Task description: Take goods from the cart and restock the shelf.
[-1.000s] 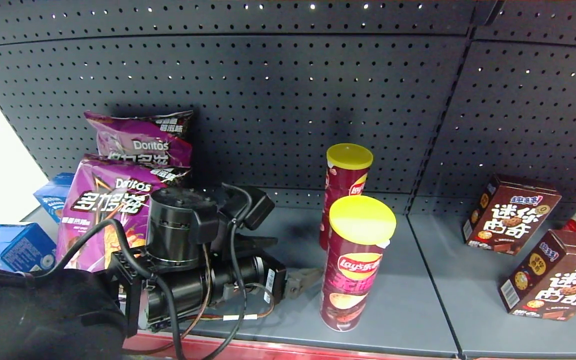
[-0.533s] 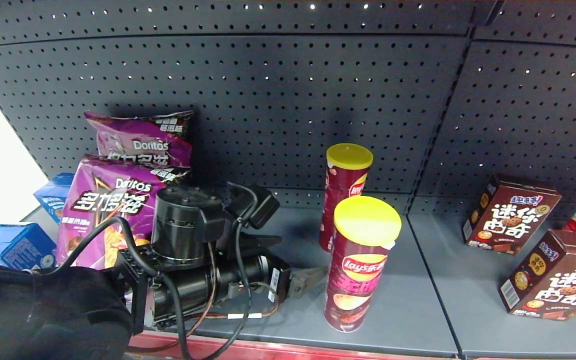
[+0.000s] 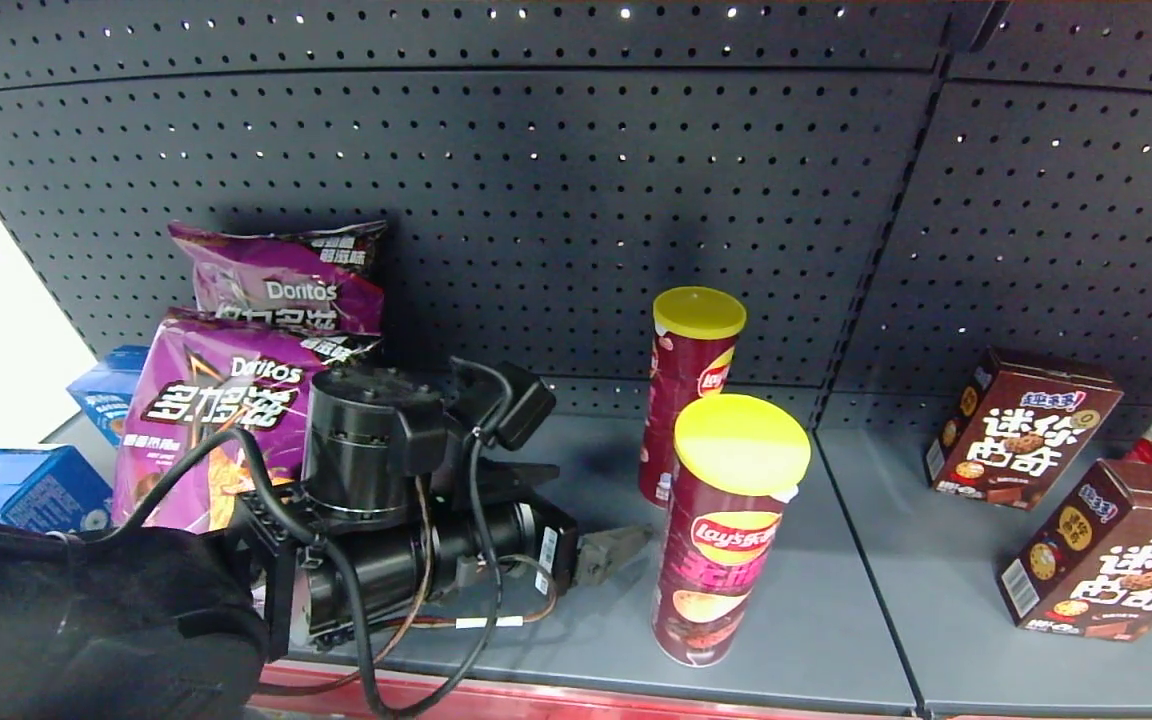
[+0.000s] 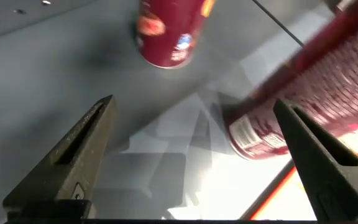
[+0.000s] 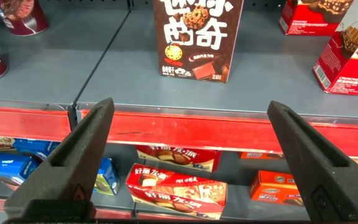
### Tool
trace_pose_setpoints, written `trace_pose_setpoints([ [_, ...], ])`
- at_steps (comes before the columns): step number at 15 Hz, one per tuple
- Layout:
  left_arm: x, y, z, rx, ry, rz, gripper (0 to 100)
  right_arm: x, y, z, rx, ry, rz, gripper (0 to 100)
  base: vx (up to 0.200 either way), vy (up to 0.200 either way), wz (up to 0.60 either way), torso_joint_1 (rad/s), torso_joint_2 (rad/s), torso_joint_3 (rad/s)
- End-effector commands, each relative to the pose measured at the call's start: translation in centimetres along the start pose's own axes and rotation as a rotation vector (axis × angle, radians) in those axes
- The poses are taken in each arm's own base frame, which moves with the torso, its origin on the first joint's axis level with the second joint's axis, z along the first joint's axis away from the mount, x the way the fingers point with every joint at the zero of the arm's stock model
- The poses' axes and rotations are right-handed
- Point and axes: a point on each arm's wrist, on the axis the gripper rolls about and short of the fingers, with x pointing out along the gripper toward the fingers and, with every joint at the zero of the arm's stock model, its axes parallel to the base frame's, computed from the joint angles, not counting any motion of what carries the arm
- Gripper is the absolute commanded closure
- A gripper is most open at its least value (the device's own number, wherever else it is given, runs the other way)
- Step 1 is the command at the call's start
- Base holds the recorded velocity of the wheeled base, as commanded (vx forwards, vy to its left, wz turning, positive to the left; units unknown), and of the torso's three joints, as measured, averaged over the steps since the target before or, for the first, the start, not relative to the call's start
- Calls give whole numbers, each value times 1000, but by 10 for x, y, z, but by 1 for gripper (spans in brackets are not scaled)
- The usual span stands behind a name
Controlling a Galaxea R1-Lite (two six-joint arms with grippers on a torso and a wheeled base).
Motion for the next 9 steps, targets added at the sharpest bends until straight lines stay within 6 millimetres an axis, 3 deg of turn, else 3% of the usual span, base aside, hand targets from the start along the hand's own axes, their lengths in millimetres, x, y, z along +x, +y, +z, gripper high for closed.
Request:
trace_pose_setpoints([
  [1,-4,8,8,-6,-31,34,0,0,0,0,0,1,0,0,0,0,0,0,0,0],
  [3,-14,15,16,-14,-69,66,0,0,0,0,0,1,0,0,0,0,0,0,0,0],
  [6,-45,21,32,-23,-152,128,0,0,0,0,0,1,0,0,0,0,0,0,0,0],
  [9,-74,18,28,-44,-188,183,0,0,0,0,0,1,0,0,0,0,0,0,0,0],
])
